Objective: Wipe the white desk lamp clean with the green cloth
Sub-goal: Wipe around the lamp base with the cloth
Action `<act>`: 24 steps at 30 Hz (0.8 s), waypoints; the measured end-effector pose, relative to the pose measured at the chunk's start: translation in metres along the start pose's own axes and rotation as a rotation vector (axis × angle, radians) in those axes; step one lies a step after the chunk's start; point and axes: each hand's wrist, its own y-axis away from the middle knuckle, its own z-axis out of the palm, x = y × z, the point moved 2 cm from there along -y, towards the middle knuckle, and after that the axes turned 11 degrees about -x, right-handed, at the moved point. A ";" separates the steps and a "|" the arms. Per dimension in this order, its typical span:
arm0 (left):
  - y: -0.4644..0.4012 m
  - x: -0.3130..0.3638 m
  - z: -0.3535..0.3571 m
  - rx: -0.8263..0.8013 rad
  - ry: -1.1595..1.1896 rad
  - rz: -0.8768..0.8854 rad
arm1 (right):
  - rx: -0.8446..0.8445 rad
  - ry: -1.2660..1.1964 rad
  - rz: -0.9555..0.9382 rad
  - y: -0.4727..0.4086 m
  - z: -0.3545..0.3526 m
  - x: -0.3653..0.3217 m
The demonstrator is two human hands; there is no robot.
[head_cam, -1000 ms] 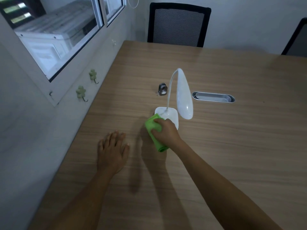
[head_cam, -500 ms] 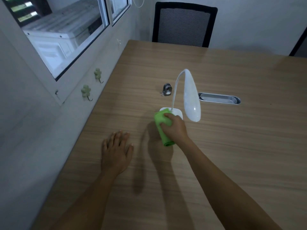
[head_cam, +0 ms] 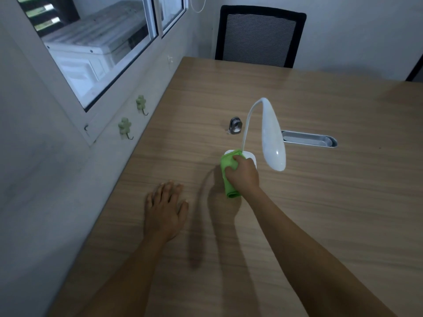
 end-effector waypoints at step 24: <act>-0.002 0.000 0.001 0.017 0.009 -0.004 | 0.188 0.184 -0.115 -0.003 -0.017 -0.021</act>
